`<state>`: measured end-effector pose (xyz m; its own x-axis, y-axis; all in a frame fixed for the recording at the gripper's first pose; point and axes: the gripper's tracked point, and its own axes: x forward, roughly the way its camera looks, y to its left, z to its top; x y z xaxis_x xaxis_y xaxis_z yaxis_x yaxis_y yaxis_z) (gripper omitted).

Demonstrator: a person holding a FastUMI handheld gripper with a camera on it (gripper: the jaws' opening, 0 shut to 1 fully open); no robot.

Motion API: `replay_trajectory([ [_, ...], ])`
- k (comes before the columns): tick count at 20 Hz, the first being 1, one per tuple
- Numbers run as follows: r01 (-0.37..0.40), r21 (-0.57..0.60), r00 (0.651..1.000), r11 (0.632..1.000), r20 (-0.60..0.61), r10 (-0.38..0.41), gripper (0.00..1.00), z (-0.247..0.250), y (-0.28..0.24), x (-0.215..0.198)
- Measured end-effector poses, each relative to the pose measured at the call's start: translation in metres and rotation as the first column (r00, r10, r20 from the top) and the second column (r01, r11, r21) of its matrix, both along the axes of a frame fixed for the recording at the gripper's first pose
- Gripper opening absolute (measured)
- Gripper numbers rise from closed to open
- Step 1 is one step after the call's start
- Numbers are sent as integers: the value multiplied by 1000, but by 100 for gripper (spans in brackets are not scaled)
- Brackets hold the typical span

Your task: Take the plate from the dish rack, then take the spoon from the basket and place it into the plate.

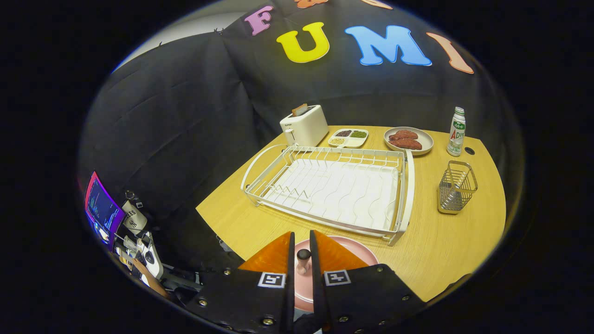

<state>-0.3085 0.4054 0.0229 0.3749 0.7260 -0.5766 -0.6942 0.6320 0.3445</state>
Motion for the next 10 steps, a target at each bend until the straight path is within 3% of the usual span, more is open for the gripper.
replay_trajectory([
  [7,73,39,996,997,44,-75,16,24,-22,24],
  [10,139,89,981,986,121,-149,16,55,-40,46],
])
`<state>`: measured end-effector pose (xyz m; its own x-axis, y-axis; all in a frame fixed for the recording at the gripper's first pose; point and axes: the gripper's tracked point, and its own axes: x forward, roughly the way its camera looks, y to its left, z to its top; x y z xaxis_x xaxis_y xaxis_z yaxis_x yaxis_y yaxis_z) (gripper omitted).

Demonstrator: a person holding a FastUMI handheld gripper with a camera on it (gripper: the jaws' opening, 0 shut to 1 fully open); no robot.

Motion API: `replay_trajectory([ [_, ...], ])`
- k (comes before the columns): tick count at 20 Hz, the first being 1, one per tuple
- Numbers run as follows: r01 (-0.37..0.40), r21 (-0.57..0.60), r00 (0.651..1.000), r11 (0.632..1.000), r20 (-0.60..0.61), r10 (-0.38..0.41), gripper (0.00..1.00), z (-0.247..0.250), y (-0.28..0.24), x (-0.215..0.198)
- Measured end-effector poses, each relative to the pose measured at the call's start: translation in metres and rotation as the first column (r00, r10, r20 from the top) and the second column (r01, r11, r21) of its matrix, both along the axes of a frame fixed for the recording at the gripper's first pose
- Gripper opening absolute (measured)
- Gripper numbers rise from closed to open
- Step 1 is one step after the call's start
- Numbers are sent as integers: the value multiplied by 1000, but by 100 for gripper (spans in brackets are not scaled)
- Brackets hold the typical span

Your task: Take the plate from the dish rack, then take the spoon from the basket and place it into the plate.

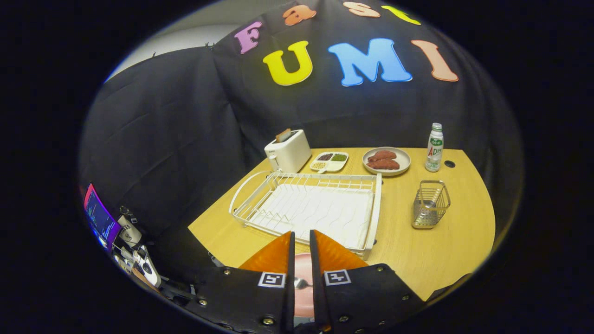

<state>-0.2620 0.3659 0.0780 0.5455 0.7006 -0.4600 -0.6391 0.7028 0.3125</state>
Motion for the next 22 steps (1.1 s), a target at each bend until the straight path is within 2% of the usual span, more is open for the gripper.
replay_trajectory([
  [3,81,50,988,995,124,-86,16,43,-23,28],
  [5,136,86,967,987,204,-151,16,77,-42,48],
  [8,211,138,916,968,317,-245,16,128,-73,79],
  [12,284,198,847,938,408,-342,16,177,-108,113],
  [16,329,211,796,920,463,-391,16,192,-130,136],
  [22,379,210,759,901,486,-433,16,188,-151,153],
])
